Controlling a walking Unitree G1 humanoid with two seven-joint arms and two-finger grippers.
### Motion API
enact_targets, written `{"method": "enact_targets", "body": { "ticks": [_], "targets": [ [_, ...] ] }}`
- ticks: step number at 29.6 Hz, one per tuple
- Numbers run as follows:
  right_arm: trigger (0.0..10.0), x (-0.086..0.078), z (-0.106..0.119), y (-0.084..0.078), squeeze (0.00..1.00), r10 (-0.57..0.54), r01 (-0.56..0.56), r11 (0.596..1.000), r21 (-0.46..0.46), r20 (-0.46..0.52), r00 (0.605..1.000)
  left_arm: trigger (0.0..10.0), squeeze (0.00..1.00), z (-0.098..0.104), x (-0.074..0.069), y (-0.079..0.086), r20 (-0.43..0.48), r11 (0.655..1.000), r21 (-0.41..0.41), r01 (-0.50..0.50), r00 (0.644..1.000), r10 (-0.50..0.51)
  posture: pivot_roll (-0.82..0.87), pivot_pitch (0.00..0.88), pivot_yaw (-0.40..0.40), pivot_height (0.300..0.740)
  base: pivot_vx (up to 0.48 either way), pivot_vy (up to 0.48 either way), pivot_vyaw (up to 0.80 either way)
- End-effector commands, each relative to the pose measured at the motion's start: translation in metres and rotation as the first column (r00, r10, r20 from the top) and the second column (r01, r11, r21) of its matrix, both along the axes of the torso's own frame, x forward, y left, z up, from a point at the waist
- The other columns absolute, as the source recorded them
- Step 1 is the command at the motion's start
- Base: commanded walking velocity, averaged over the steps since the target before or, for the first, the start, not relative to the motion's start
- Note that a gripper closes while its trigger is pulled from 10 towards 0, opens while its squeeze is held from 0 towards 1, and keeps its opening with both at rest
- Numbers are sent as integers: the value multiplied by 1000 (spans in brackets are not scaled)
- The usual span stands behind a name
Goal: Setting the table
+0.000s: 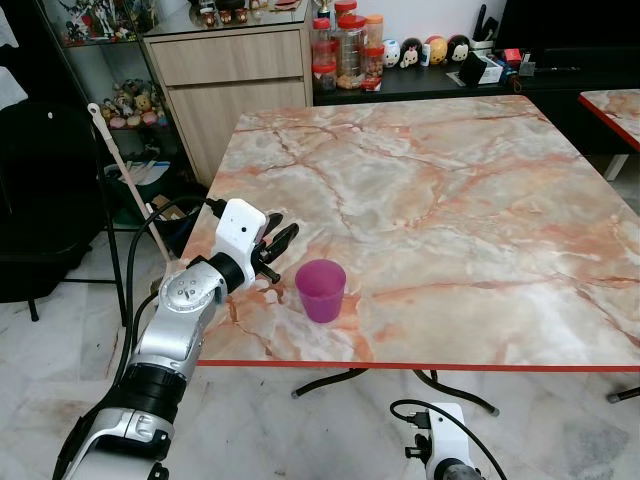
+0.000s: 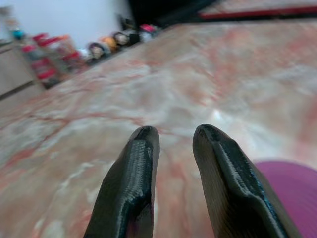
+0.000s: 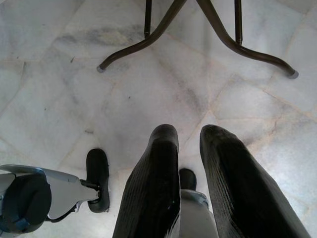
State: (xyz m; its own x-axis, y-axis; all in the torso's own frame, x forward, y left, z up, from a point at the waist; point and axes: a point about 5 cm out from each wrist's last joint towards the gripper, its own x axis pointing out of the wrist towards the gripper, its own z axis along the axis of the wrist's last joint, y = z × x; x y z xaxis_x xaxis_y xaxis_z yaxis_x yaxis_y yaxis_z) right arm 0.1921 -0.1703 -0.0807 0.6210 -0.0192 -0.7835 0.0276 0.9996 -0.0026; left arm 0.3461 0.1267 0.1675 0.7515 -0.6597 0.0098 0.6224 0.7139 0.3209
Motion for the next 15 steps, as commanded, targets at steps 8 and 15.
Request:
{"method": "enact_targets", "body": {
  "ticks": [8, 15],
  "targets": [
    [10000, 3, 1, 3, 0, -7, 7, 1000, 7, 0, 1000, 10000, 0, 7, 4, -3, 0, 972, 176, 156, 987, -159, 67, 0, 87, 714, 0, 0, 0],
    [10000, 1, 0, 2, 0, -13, 13, 1000, 7, -3, 1000, 10000, 0, 0, 8, -17, -52, 934, 257, 247, 969, -242, 63, 0, 84, 714, 0, 0, 0]
  ]
}}
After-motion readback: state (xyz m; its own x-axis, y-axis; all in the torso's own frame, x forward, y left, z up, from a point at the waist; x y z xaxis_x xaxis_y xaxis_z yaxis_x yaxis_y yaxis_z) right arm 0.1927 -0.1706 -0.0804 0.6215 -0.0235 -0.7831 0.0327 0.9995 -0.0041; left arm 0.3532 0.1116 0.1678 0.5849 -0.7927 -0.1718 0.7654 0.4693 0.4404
